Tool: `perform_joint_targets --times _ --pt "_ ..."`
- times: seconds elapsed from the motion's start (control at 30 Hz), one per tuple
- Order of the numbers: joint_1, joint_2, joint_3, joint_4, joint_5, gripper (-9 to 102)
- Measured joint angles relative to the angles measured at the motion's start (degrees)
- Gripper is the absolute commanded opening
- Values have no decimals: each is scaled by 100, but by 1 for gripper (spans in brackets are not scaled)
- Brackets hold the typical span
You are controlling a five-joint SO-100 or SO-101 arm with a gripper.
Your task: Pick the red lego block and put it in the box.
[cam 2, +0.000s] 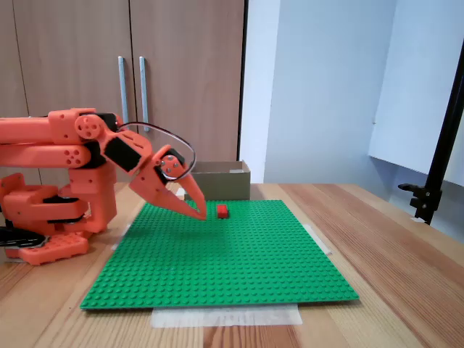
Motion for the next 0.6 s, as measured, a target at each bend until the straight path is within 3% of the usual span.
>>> perform_joint_targets --times 0.6 --pt "0 0 0 0 -35 -1"
